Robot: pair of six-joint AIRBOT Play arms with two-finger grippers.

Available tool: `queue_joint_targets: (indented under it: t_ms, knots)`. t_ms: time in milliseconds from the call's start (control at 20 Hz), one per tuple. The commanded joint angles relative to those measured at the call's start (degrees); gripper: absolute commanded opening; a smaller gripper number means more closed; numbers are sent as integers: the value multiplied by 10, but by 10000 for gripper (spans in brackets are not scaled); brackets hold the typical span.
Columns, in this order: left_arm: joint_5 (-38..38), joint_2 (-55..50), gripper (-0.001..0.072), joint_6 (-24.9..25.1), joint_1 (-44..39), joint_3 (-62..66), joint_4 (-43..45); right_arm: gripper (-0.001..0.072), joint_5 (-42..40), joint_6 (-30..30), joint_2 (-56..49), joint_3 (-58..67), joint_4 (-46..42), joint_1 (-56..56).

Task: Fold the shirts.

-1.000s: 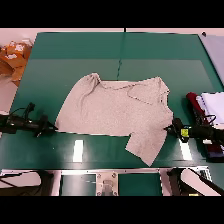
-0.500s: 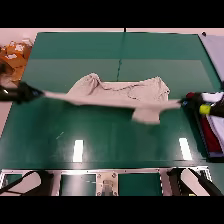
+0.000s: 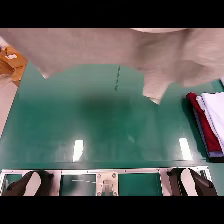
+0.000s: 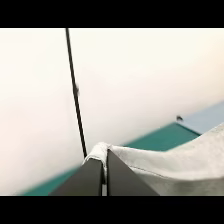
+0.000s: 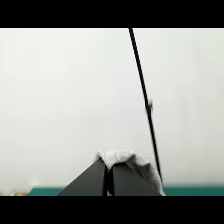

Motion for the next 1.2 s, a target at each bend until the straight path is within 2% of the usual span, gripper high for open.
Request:
queue_joint_targets:
  t_ms: [0, 100, 200, 300, 400, 550, 650, 750, 850, 1000, 1150]
  knots:
    - [9, 26, 22, -15, 0, 60, 26, 13, -32, 2, 11, 86, -30, 0]
    - [2, 19, 22, -46, 0, 21, 50, 13, -16, 2, 9, 72, -42, 0]
    - [-10, 5, 22, -57, 0, -45, 49, 13, 5, 6, 8, 12, -40, 0]
    - [-29, -19, 23, -56, 0, -125, 45, 13, 11, 5, 2, -87, -38, 1]
    - [-35, -49, 23, -42, 0, -224, 36, 13, 3, -33, -22, -210, -14, 18]
    - [-2, -120, 22, 36, -26, -391, -12, 13, -64, -79, -101, -361, -14, 99]
    - [75, -184, 22, 93, -92, -478, -2, 13, -134, -111, -187, -416, -14, 156]
    - [182, -273, 22, 105, -151, -507, 28, 14, -190, -120, -297, -419, -13, 193]
    - [244, -360, 22, 105, -173, -490, 28, 14, -219, -122, -409, -383, -9, 206]
    - [253, -469, 22, 104, -177, -406, -7, 14, -209, -121, -551, -271, -9, 205]
    - [253, -530, 22, 103, -177, -316, -18, 14, -192, -121, -623, -168, -10, 205]
